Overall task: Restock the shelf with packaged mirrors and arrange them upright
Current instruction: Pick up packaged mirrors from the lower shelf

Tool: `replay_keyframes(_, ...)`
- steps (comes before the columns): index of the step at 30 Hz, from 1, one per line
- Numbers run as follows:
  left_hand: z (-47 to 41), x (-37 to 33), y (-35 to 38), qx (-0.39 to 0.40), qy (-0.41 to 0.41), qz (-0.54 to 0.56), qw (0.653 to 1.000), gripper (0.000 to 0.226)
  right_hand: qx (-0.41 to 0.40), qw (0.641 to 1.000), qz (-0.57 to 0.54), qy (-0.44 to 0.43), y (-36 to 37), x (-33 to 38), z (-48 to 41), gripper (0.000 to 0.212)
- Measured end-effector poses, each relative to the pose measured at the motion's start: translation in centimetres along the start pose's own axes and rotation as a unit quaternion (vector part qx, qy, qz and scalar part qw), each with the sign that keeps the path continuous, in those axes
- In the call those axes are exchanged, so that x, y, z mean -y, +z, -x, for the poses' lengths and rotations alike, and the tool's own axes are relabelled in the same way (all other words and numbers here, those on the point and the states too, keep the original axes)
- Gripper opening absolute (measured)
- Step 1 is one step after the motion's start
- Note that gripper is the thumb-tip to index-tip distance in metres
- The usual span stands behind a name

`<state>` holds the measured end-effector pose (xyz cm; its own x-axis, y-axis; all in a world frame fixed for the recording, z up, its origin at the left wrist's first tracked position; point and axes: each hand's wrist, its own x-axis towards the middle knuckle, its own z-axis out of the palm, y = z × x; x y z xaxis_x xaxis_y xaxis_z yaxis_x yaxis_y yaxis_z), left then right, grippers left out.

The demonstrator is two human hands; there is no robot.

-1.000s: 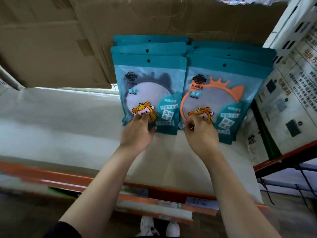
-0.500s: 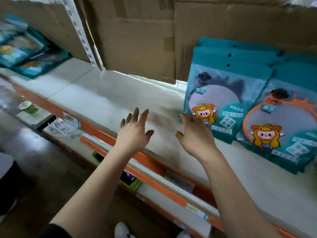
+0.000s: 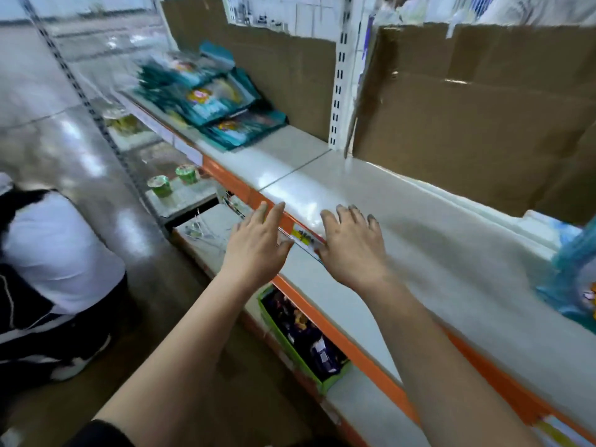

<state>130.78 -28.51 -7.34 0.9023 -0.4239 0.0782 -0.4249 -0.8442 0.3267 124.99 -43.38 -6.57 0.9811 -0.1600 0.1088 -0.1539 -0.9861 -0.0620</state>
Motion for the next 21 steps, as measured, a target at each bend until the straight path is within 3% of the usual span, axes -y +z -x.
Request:
replay_keyframes(10, -0.6, 15.3, -6.2, -0.052, -0.074, -0.027, 0.996, 0.065, 0.008, 0.999, -0.022, -0.038, 0.5, 15.5, -7.6, 0.052)
replay_keyframes(21, -4.5, 26.0, -7.2, -0.06, -0.138, -0.036, 0.988, 0.062, 0.035, 0.994, -0.013, -0.098, 3.5, 24.8, -16.6, 0.054)
